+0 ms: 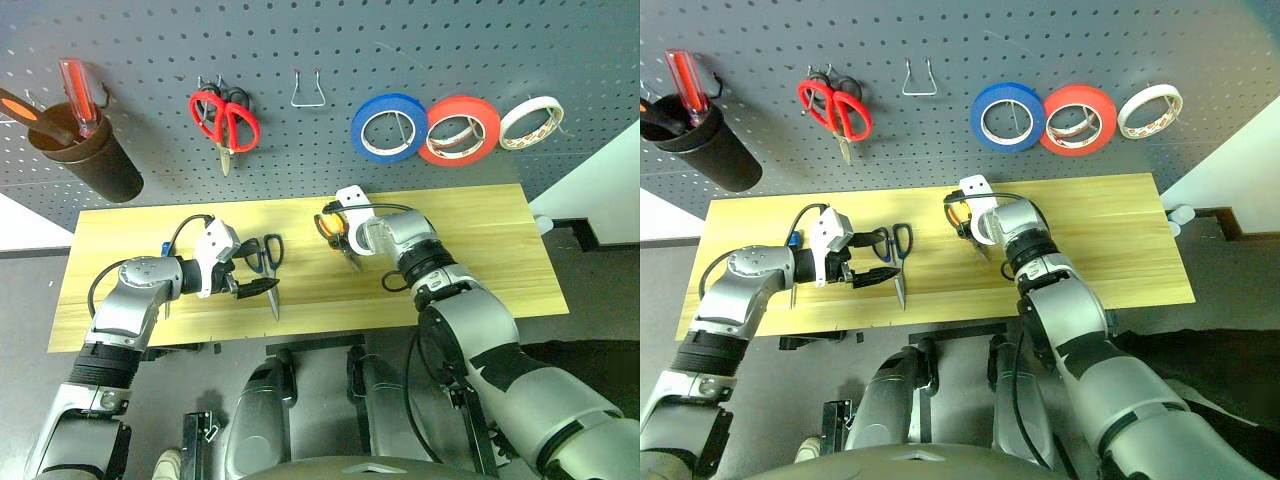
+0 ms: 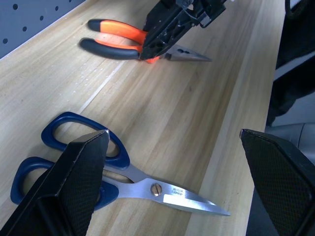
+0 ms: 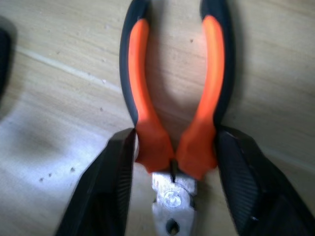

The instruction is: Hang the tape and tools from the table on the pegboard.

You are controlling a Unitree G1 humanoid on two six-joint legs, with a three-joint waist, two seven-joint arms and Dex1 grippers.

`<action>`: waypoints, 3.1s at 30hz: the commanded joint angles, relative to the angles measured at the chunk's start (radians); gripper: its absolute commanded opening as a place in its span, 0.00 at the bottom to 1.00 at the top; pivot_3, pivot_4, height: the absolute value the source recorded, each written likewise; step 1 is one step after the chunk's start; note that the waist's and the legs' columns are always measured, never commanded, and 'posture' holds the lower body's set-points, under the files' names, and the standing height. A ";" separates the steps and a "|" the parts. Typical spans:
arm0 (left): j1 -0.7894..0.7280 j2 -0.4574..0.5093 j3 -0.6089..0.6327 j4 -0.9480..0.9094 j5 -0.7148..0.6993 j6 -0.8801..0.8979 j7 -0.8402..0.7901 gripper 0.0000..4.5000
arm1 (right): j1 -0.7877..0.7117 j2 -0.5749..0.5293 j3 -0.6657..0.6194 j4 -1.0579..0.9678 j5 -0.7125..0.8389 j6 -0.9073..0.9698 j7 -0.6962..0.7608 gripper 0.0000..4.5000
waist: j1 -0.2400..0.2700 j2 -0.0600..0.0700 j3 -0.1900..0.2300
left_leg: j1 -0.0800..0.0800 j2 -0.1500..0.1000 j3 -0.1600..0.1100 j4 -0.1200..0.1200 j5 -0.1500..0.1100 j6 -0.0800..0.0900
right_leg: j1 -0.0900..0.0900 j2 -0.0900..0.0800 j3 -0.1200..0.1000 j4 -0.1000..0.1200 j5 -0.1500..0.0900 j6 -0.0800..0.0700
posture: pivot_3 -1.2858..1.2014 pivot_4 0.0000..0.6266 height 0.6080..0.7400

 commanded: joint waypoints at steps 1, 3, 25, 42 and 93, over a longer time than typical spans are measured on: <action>0.005 0.012 0.029 -0.024 -0.022 -0.007 -0.003 1.00 | -0.008 0.004 0.009 -0.010 -0.007 0.042 0.025 0.45 | 0.000 0.000 0.000 | 0.000 0.000 0.000 -0.001 0.000 -0.001 | 0.000 0.000 0.000 0.000 0.000 0.000 | 0.53 0.60 0.93; 0.011 0.019 0.037 -0.030 -0.028 -0.008 -0.008 1.00 | -0.004 -0.007 0.026 -0.035 -0.015 0.056 0.047 0.45 | 0.000 0.000 0.000 | 0.000 0.000 0.000 -0.003 0.001 -0.001 | -0.001 0.000 0.000 0.000 0.000 0.002 | 0.53 0.59 0.93; 0.173 0.110 0.365 -0.311 -0.444 0.067 -0.138 1.00 | 0.246 -0.409 0.030 -1.233 0.298 0.485 0.466 0.45 | -0.004 -0.008 -0.008 | -0.014 -0.003 -0.001 -0.001 0.003 -0.005 | -0.015 0.000 -0.004 0.004 -0.002 0.006 | 0.50 0.33 0.93; 0.152 0.134 0.521 -0.343 -0.559 0.025 -0.141 1.00 | 0.087 -0.301 -0.168 -1.183 0.450 0.301 0.353 0.45 | -0.007 -0.021 -0.104 | -0.014 -0.002 0.000 0.003 0.006 -0.008 | -0.012 0.007 -0.005 0.003 0.005 0.000 | 0.51 0.13 0.93; 0.131 0.073 0.446 -0.198 -0.382 -0.208 -0.057 1.00 | -0.113 -0.014 -0.116 -0.537 0.161 -0.277 -0.038 0.99 | -0.004 -0.019 -0.176 | 0.000 0.010 0.003 -0.003 0.017 -0.009 | 0.005 0.017 -0.007 -0.010 0.020 -0.007 | 0.53 0.14 0.93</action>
